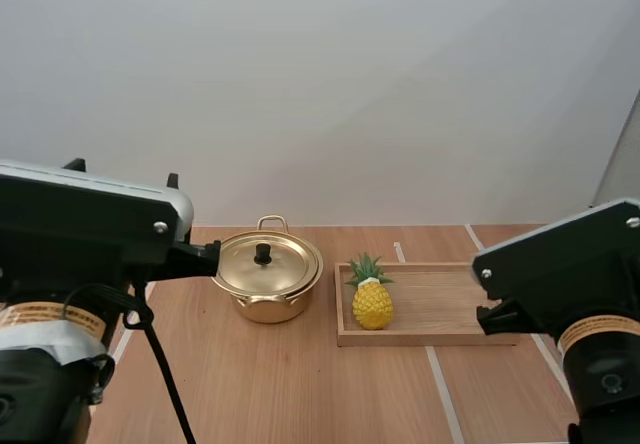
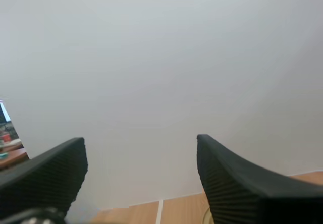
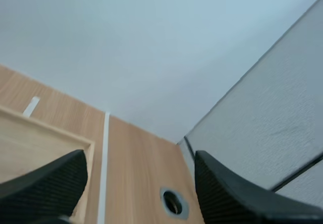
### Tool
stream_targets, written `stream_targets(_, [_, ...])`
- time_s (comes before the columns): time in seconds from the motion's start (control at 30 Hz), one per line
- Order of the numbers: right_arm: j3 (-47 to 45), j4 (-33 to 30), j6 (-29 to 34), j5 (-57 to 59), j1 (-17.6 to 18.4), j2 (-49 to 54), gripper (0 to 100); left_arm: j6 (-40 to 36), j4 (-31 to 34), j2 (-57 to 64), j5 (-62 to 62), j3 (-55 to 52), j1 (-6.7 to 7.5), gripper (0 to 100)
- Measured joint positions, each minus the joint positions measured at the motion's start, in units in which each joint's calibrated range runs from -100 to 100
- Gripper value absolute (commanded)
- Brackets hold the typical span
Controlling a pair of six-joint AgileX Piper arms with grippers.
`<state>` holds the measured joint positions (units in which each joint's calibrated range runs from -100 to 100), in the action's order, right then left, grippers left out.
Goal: Open the pot, put the pineapple inside, and close it
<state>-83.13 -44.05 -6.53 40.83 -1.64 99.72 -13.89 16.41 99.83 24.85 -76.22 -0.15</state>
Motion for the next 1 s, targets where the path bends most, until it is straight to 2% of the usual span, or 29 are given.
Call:
stream_targets(0.23, [11.07, 7.74, 0.00, 0.02, 0.00, 0.11, 100, 1.29, 0.00, -1.57, 0.80, 7.28, 0.00, 100])
stream_targets(0.43, [18.85, 15.28, -0.46, 0.97, 0.00, -4.81, 100, 2.33, -0.77, -10.16, 0.11, 13.80, 0.00, 100])
stream_targets(0.57, [23.51, 19.70, -3.98, 1.96, 0.00, -10.10, 100, 2.33, -2.18, -17.83, -0.19, 19.63, 0.00, 100])
stream_targets(0.77, [24.89, 21.19, -5.38, 2.99, 0.00, -11.77, 100, 3.17, -3.30, -23.06, 0.33, 23.22, 0.00, 100])
stream_targets(0.87, [29.14, 24.89, -8.63, 7.52, 0.00, -16.72, 100, 9.77, -9.43, -34.73, 7.33, 32.29, 0.00, 100])
stream_targets(0.93, [31.27, 25.80, -9.00, 9.57, 0.00, -19.97, 100, 16.51, -16.41, -42.81, 14.41, 40.44, 0.00, 100])
stream_targets(1.0, [31.54, 26.05, -9.00, 10.44, 0.00, -21.97, 100, 20.01, -19.91, -47.32, 21.21, 44.84, 0.00, 100])
